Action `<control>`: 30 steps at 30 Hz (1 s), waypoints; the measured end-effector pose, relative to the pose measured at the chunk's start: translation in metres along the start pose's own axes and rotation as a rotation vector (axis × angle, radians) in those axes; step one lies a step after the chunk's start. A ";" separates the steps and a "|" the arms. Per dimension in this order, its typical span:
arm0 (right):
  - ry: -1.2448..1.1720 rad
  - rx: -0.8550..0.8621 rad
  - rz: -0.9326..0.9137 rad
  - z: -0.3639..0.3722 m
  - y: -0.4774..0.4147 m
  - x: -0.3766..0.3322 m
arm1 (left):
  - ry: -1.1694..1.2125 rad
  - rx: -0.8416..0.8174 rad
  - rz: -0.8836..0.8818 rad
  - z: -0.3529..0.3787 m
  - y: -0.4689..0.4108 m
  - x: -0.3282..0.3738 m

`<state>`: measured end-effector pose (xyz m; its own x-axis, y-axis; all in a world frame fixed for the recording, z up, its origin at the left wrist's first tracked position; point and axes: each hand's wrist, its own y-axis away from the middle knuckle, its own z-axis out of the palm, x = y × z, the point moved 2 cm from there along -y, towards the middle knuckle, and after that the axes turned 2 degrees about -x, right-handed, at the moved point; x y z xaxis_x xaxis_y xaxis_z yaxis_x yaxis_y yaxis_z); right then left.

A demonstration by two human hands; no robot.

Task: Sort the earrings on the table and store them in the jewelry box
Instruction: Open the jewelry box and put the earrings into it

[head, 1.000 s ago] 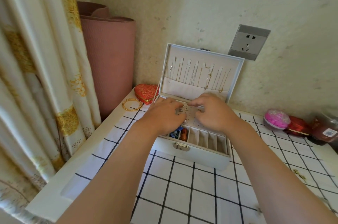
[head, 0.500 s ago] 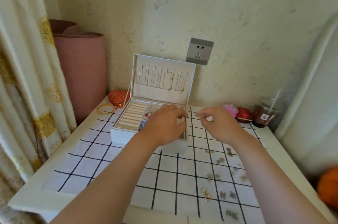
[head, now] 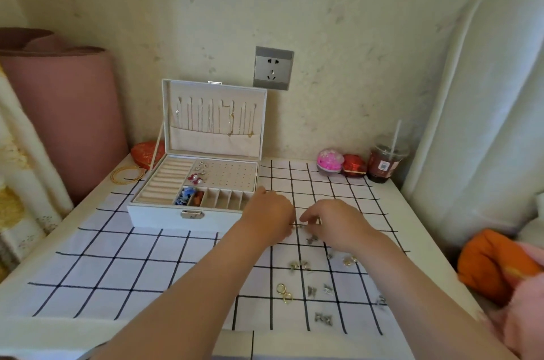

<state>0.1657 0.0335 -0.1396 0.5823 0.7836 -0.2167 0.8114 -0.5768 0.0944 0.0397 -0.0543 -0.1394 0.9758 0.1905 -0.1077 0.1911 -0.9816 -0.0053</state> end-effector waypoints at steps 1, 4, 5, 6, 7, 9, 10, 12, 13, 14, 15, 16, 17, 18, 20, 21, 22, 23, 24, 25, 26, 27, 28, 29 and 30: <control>0.011 0.003 -0.006 0.000 -0.002 -0.001 | 0.011 -0.013 -0.011 0.001 -0.001 -0.001; 0.019 0.000 -0.003 -0.001 -0.006 -0.002 | 0.043 -0.025 -0.034 0.002 -0.002 -0.001; 0.016 -0.001 -0.003 -0.001 -0.007 -0.003 | 0.031 -0.020 -0.036 0.003 -0.002 0.000; 0.013 -0.002 -0.001 -0.001 -0.008 -0.004 | 0.014 -0.014 -0.039 0.003 -0.001 0.002; 0.007 -0.003 0.002 0.000 -0.010 -0.006 | 0.005 -0.009 -0.044 0.003 -0.001 0.003; 0.003 -0.009 0.013 0.000 -0.011 -0.007 | 0.023 -0.004 -0.057 0.003 -0.002 0.006; 0.005 -0.013 0.017 0.000 -0.010 -0.008 | 0.035 -0.008 -0.062 0.003 -0.003 0.007; 0.004 -0.002 0.019 -0.001 -0.009 -0.008 | 0.060 -0.009 -0.072 0.004 -0.003 0.009; 0.000 0.017 0.020 -0.003 -0.008 -0.008 | 0.083 0.005 -0.076 0.004 -0.002 0.009; -0.007 0.042 0.024 -0.005 -0.007 -0.008 | 0.113 0.023 -0.078 0.003 -0.001 0.009; -0.025 0.070 0.032 -0.008 -0.006 -0.008 | 0.139 0.044 -0.079 0.002 0.000 0.008; -0.055 0.096 0.042 -0.010 -0.005 -0.007 | 0.156 0.063 -0.078 -0.001 0.001 0.008; -0.090 0.120 0.050 -0.013 -0.004 -0.007 | 0.170 0.085 -0.076 -0.005 0.002 0.007; -0.122 0.140 0.051 -0.015 -0.003 -0.007 | 0.189 0.113 -0.075 -0.008 0.003 0.005; -0.167 0.171 0.040 -0.019 0.000 -0.008 | 0.245 0.169 -0.076 -0.013 0.004 0.001; -0.179 0.182 0.033 -0.021 0.001 -0.008 | 0.279 0.196 -0.082 -0.015 0.005 -0.001; -0.192 0.194 0.028 -0.022 0.001 -0.010 | 0.315 0.218 -0.093 -0.017 0.007 -0.004; -0.208 0.207 0.026 -0.024 0.001 -0.011 | 0.348 0.236 -0.105 -0.019 0.008 -0.006; -0.231 0.224 0.024 -0.025 0.000 -0.013 | 0.379 0.249 -0.117 -0.021 0.010 -0.008; -0.254 0.242 0.018 -0.027 -0.001 -0.016 | 0.416 0.262 -0.131 -0.023 0.012 -0.011; -0.276 0.260 0.007 -0.029 -0.001 -0.018 | 0.463 0.274 -0.147 -0.025 0.013 -0.013; -0.291 0.275 -0.005 -0.030 -0.002 -0.021 | 0.516 0.283 -0.166 -0.026 0.015 -0.016; -0.303 0.287 -0.018 -0.032 -0.003 -0.023 | 0.577 0.286 -0.188 -0.026 0.015 -0.019; -0.315 0.298 -0.027 -0.034 -0.004 -0.026 | 0.645 0.283 -0.212 -0.026 0.016 -0.023; -0.330 0.315 -0.034 -0.036 -0.004 -0.030 | 0.714 0.280 -0.231 -0.025 0.016 -0.026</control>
<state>0.1467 0.0209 -0.0990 0.4667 0.7175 -0.5171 0.7448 -0.6341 -0.2077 0.0202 -0.0743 -0.1118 0.7655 0.2601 0.5885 0.4552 -0.8654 -0.2096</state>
